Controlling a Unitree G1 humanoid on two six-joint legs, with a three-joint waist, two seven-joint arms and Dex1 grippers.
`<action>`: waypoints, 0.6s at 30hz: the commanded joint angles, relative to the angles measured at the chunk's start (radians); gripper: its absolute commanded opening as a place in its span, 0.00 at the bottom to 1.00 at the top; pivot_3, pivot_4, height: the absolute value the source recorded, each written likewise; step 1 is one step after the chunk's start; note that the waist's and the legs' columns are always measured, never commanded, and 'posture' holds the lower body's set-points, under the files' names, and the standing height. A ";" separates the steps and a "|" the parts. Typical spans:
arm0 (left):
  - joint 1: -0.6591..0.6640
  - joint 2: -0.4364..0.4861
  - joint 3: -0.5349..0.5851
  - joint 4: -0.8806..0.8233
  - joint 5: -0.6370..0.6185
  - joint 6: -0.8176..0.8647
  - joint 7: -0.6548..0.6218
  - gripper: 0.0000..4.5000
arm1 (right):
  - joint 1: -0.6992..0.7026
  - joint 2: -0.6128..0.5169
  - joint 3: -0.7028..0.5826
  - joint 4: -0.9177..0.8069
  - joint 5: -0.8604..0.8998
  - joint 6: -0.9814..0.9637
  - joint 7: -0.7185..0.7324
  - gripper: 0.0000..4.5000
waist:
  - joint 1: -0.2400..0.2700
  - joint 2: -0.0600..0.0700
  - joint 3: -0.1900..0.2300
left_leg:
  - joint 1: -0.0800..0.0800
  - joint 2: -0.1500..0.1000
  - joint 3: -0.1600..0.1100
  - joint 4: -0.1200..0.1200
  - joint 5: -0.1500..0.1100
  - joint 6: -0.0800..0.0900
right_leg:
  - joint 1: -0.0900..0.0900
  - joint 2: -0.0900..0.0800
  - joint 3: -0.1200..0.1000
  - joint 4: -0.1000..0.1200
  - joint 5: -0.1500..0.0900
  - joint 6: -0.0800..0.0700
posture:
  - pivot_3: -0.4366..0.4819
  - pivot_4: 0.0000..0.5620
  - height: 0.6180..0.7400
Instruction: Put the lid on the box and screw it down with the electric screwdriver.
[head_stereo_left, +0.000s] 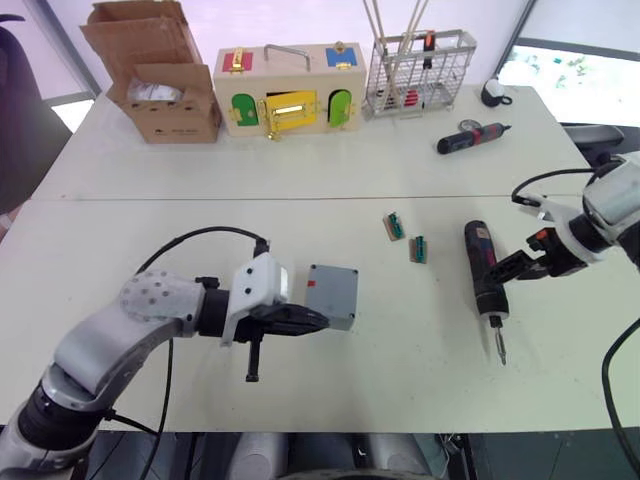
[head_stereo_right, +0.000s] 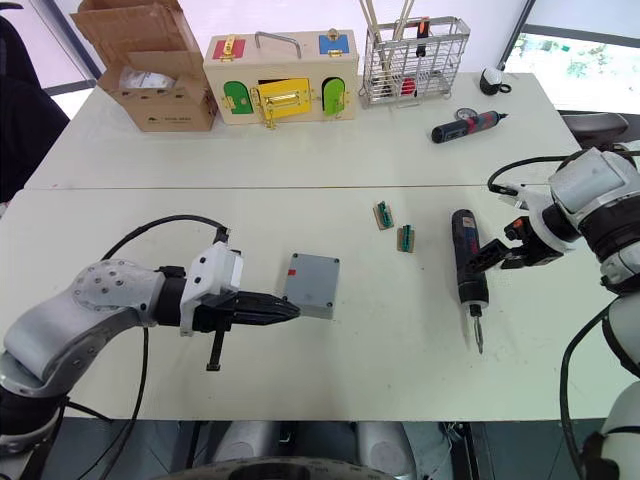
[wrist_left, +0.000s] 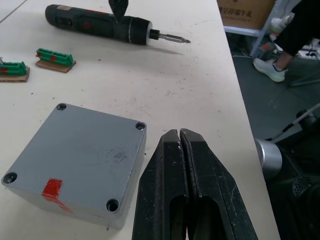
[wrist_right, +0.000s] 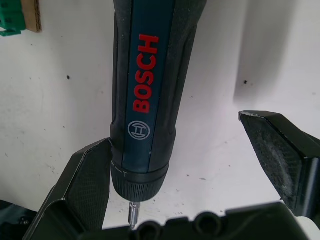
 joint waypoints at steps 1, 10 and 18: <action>0.015 0.003 0.022 -0.046 -0.019 0.002 0.028 0.00 | -0.002 0.032 0.021 0.029 -0.057 -0.023 0.025 0.99 | -0.002 0.000 0.000 | 0.000 0.000 0.000 0.000 0.000 0.000 | 0.000 0.000 0.000 0.000 0.000 0.000 | 0.48 0.27 1.00; 0.022 0.016 0.023 -0.039 -0.017 0.002 0.049 0.00 | 0.041 0.090 0.012 0.004 -0.099 -0.011 0.047 0.99 | 0.004 -0.001 0.000 | 0.000 -0.001 -0.001 0.001 0.000 0.000 | 0.001 -0.001 -0.001 0.000 0.000 0.000 | 0.48 0.27 1.00; 0.025 0.009 0.011 -0.027 -0.010 -0.004 0.067 0.00 | 0.149 0.072 -0.006 -0.138 -0.106 0.022 0.016 0.99 | 0.012 -0.012 -0.007 | 0.001 0.000 -0.003 0.000 0.000 -0.001 | 0.002 0.000 -0.003 0.000 0.000 0.000 | 0.48 0.27 1.00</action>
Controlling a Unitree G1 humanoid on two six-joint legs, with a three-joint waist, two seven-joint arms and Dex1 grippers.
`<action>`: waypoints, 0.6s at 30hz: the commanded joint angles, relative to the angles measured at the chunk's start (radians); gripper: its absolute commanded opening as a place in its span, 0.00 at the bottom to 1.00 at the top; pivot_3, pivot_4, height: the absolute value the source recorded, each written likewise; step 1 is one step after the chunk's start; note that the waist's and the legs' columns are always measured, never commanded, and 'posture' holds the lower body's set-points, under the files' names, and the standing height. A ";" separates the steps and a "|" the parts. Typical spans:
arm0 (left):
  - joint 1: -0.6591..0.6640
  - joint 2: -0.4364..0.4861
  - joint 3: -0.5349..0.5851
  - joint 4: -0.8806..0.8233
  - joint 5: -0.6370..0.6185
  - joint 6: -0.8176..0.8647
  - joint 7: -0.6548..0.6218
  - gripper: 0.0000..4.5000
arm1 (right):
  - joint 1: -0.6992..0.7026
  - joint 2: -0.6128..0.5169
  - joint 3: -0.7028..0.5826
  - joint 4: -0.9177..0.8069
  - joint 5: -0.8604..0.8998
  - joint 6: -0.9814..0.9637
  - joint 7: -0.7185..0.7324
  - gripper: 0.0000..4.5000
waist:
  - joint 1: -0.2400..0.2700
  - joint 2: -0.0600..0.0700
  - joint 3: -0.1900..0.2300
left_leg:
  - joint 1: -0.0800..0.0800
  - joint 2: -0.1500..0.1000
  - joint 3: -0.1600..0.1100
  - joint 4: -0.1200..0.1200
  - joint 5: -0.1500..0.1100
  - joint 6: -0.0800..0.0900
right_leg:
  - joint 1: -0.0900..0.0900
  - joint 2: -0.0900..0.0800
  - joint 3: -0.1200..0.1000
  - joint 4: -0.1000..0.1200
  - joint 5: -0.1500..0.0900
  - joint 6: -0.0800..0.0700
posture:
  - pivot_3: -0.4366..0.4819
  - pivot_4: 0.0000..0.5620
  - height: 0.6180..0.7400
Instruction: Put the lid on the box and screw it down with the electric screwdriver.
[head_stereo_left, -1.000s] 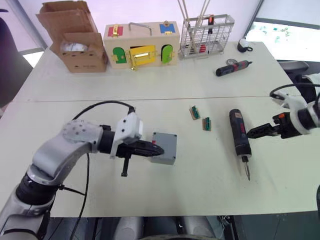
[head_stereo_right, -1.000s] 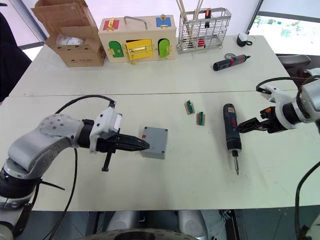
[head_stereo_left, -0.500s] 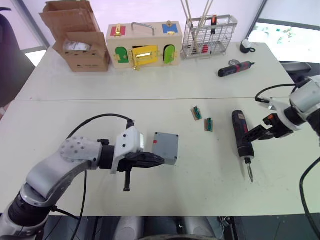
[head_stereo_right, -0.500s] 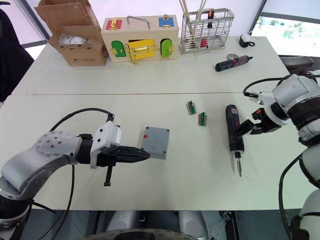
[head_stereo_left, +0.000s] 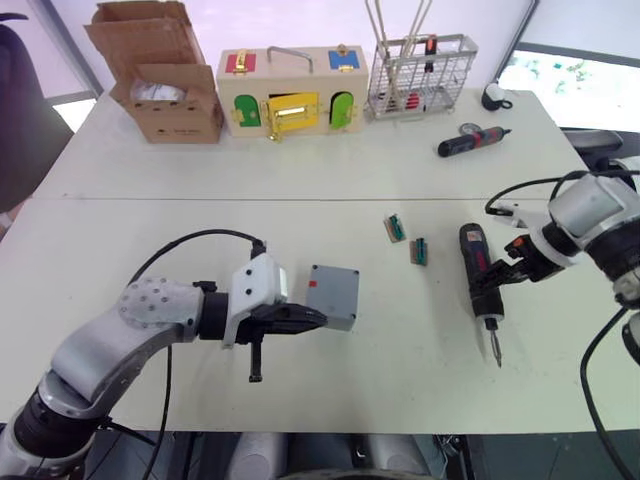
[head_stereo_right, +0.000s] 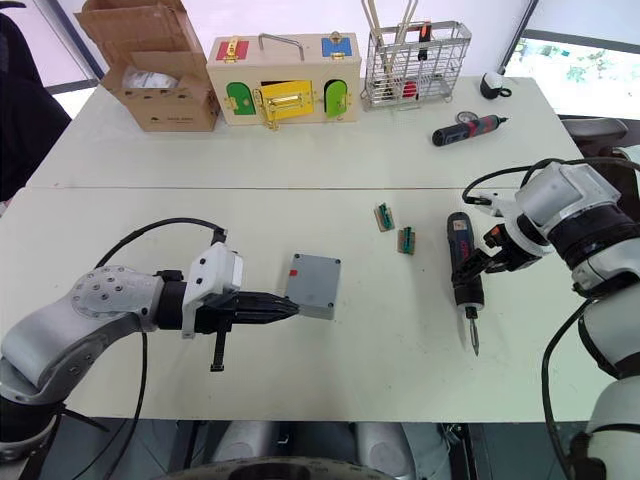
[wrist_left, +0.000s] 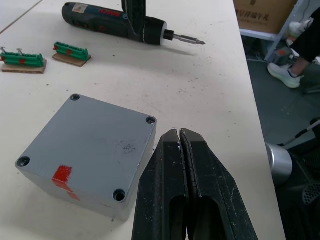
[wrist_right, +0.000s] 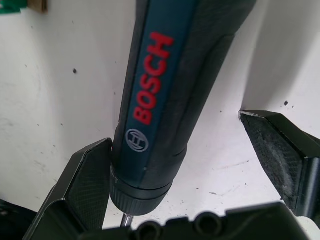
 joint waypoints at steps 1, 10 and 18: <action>-0.002 -0.001 0.006 -0.007 0.003 -0.013 0.006 0.00 | 0.069 0.001 0.036 -0.059 0.004 0.030 -0.010 0.99 | 0.007 -0.003 -0.002 | 0.000 0.000 0.000 0.000 0.000 0.000 | 0.000 0.000 0.000 0.000 0.000 0.000 | 0.48 0.27 1.00; -0.008 -0.045 -0.046 0.016 0.052 -0.035 0.036 0.00 | 0.213 -0.077 0.040 -0.298 -0.054 0.007 -0.107 0.99 | 0.022 -0.016 -0.010 | 0.001 0.000 -0.003 0.000 0.000 0.000 | 0.004 0.000 -0.003 -0.003 0.000 0.000 | 0.48 0.27 1.00; -0.012 -0.077 -0.060 0.037 0.081 -0.048 0.053 0.00 | 0.267 -0.046 -0.048 -0.172 -0.114 -0.071 -0.179 0.53 | 0.042 -0.019 -0.013 | 0.006 -0.001 -0.004 0.000 0.000 0.000 | 0.015 -0.002 -0.005 -0.014 0.000 0.000 | 0.48 0.27 1.00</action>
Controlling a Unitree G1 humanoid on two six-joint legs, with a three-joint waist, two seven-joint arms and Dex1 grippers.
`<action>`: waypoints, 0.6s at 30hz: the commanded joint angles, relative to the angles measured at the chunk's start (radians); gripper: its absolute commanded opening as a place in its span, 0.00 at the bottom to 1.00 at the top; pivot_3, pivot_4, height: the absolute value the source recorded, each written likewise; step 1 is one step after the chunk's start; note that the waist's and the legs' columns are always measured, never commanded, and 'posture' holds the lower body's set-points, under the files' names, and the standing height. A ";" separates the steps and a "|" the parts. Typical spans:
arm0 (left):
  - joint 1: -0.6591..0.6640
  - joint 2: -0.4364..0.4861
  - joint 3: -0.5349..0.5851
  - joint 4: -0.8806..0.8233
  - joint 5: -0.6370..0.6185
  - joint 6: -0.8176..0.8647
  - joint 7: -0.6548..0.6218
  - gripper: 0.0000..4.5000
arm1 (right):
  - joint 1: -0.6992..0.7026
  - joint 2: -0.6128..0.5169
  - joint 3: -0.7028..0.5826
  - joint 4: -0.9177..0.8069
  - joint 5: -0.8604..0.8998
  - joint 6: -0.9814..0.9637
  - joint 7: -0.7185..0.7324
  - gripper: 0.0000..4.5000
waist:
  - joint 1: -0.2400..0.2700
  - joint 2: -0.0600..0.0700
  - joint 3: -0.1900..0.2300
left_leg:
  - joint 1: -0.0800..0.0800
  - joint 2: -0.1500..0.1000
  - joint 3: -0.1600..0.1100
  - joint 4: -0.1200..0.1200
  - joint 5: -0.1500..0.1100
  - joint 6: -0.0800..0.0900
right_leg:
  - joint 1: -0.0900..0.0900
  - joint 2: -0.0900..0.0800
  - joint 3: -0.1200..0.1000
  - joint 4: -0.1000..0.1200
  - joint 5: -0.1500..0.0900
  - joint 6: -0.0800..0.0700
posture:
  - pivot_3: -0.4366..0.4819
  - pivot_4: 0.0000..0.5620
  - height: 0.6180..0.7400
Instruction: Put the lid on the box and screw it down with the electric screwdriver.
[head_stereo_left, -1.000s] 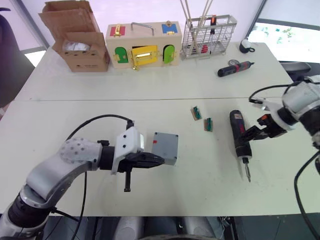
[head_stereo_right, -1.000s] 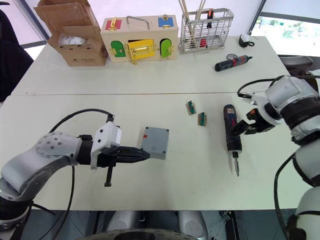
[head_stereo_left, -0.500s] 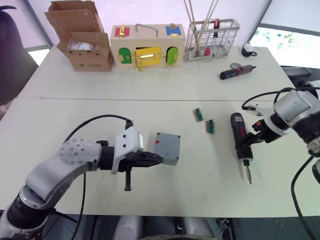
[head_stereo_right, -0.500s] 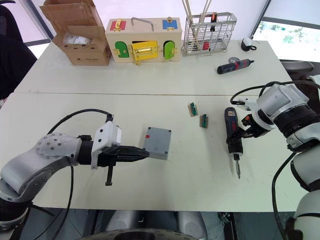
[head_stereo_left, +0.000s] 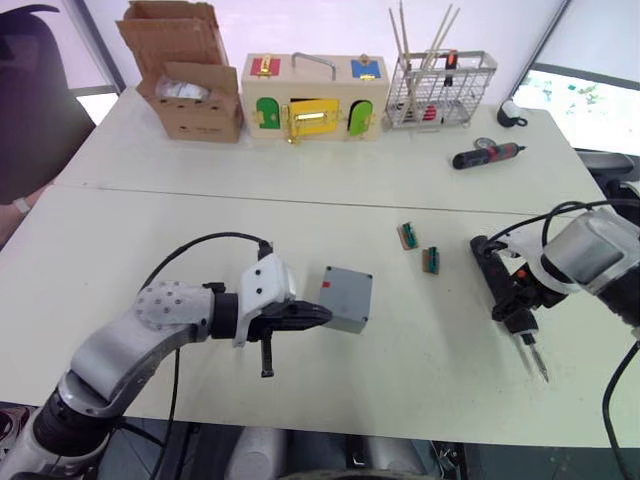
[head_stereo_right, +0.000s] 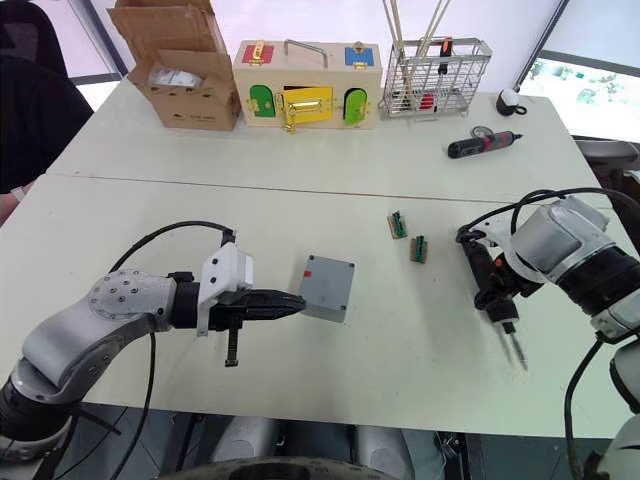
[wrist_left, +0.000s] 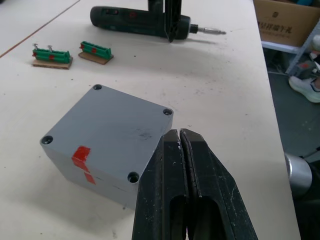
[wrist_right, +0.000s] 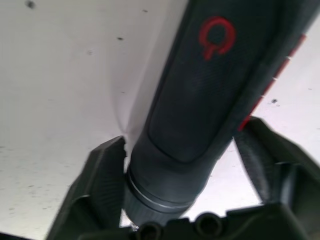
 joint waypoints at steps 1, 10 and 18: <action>-0.011 -0.014 -0.011 0.000 0.018 -0.024 0.008 0.00 | 0.048 0.061 0.001 0.140 -0.013 -0.006 -0.039 0.47 | -0.002 -0.004 -0.003 | 0.002 0.000 0.000 0.000 0.000 0.000 | 0.003 0.000 0.000 -0.002 0.000 0.000 | 0.48 0.27 1.00; -0.013 -0.020 -0.010 0.011 0.041 -0.033 0.007 0.00 | 0.107 0.043 -0.054 0.141 -0.069 -0.191 0.002 0.39 | -0.003 -0.011 -0.007 | 0.020 -0.001 0.001 -0.002 -0.004 0.005 | 0.021 -0.002 0.000 -0.012 0.000 -0.001 | 0.48 0.27 1.00; -0.038 -0.024 -0.017 0.052 0.056 -0.055 -0.015 0.00 | 0.110 0.065 -0.099 0.170 -0.099 -0.216 0.038 0.39 | -0.004 -0.011 -0.007 | 0.023 -0.001 0.001 -0.003 -0.005 0.006 | 0.024 -0.004 0.000 -0.015 0.000 -0.001 | 0.48 0.27 1.00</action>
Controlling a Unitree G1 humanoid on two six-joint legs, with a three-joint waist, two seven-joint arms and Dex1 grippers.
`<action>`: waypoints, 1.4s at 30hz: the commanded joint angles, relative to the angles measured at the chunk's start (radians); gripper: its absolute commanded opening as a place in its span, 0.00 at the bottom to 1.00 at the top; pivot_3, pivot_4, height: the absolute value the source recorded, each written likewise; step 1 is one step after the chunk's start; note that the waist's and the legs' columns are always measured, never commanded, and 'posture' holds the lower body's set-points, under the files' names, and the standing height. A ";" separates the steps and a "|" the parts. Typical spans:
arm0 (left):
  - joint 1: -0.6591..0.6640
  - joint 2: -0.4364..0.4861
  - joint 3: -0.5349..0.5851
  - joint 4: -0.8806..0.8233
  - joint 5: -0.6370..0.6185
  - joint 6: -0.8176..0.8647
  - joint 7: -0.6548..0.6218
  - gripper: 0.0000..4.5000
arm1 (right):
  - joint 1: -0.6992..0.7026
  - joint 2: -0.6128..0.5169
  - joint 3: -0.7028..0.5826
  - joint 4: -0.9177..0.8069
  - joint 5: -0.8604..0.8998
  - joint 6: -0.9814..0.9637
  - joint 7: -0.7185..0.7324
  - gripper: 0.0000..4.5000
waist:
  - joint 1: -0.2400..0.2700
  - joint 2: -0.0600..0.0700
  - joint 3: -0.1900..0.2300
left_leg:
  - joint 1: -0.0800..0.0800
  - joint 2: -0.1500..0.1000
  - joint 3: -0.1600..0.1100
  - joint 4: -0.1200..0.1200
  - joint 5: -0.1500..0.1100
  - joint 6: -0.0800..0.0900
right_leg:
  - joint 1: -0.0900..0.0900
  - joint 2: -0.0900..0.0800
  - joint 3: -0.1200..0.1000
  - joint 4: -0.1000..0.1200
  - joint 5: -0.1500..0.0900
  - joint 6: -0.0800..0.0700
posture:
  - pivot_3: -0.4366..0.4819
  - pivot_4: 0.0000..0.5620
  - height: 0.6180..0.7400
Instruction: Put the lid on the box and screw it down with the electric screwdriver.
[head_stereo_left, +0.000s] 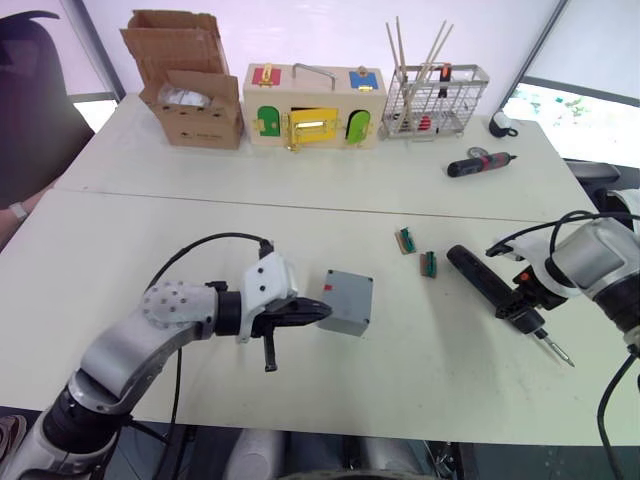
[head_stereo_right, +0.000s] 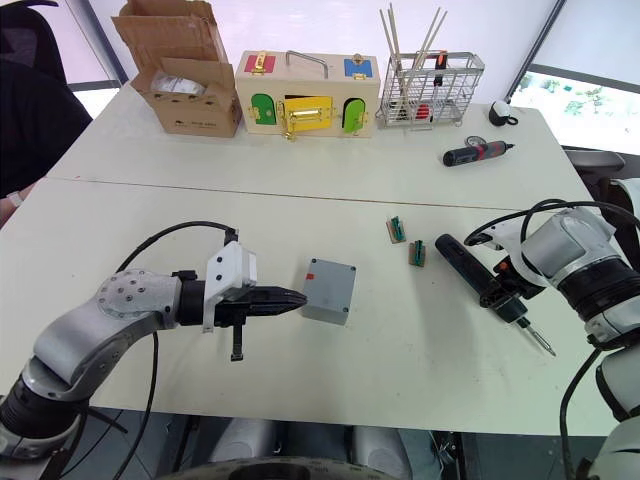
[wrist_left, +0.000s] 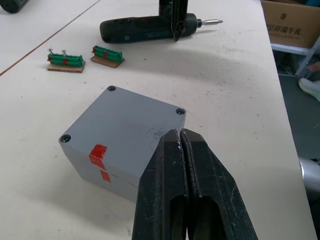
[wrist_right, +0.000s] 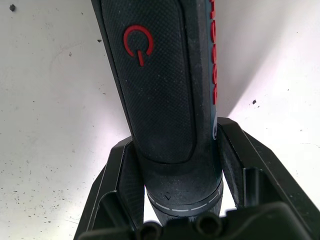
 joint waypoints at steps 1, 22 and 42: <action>-0.031 -0.005 0.002 0.018 0.014 -0.035 -0.017 0.00 | 0.032 0.028 0.024 0.059 -0.027 -0.042 0.006 0.39 | -0.001 0.000 0.000 | 0.000 0.000 0.000 0.000 0.000 0.000 | 0.000 0.000 0.000 0.000 0.000 0.000 | 0.48 0.27 1.00; -0.229 -0.026 0.001 0.366 0.043 -0.130 -0.231 0.00 | -0.103 0.152 -1.062 -0.133 0.431 0.498 -0.225 0.39 | -0.050 0.031 0.009 | -0.041 -0.004 0.011 -0.012 0.010 -0.013 | -0.061 -0.006 -0.002 0.032 0.001 0.003 | 0.48 0.27 1.00; -0.304 -0.056 -0.086 0.421 0.146 -0.175 -0.334 0.00 | 0.342 0.958 -1.101 -1.211 0.721 0.079 -0.726 0.39 | -0.059 0.033 0.009 | -0.039 -0.007 0.019 0.002 0.010 -0.009 | -0.060 -0.010 0.000 0.041 0.001 0.003 | 0.48 0.27 1.00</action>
